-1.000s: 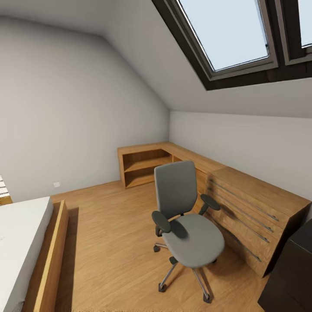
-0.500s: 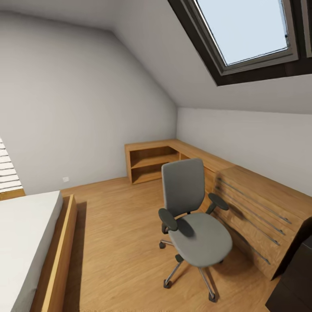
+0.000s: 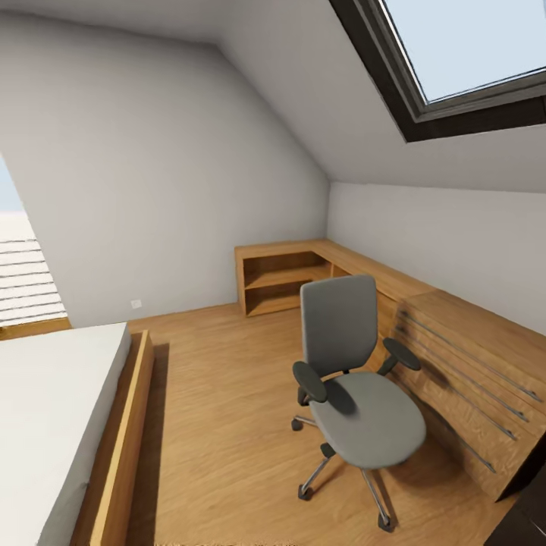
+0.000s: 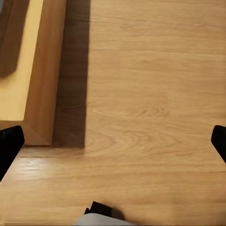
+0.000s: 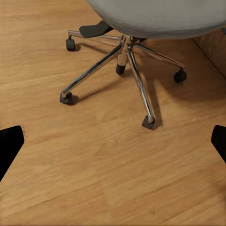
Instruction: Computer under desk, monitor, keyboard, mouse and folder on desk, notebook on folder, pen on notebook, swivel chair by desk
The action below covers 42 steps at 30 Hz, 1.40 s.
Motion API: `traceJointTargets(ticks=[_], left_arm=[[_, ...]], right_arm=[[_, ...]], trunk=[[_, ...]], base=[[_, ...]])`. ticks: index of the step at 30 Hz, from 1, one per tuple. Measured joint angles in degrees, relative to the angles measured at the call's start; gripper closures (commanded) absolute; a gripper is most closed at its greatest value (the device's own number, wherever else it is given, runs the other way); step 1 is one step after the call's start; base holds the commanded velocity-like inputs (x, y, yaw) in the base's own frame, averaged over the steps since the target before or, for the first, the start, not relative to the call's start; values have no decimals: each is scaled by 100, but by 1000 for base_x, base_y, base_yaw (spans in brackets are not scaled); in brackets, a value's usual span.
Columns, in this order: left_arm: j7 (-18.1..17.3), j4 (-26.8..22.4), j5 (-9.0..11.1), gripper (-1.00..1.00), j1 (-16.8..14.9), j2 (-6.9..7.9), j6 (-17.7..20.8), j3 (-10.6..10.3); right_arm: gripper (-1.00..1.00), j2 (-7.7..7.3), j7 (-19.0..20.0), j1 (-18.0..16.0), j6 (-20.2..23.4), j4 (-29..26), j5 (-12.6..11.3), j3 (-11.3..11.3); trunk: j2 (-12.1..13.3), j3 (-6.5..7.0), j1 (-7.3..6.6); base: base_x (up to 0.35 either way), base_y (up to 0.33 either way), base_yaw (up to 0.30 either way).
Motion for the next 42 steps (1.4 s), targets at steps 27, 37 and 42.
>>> traceJointTargets(ticks=[27,37,42], left_arm=[[0,0,0,-100,0,-3,0,3],[0,-5,0,-100,0,-3,-4,2],[0,-8,0,-100,0,-9,-7,3]], right_arm=[[-100,-9,0,0,0,0,1,-4],[-100,-12,0,0,0,0,0,-4],[-100,-20,0,0,-4,0,0,-4]], trunk=[[0,-219,0],[0,-297,0],[0,-336,0]], base=[[0,0,165],[0,0,171],[0,0,174]])
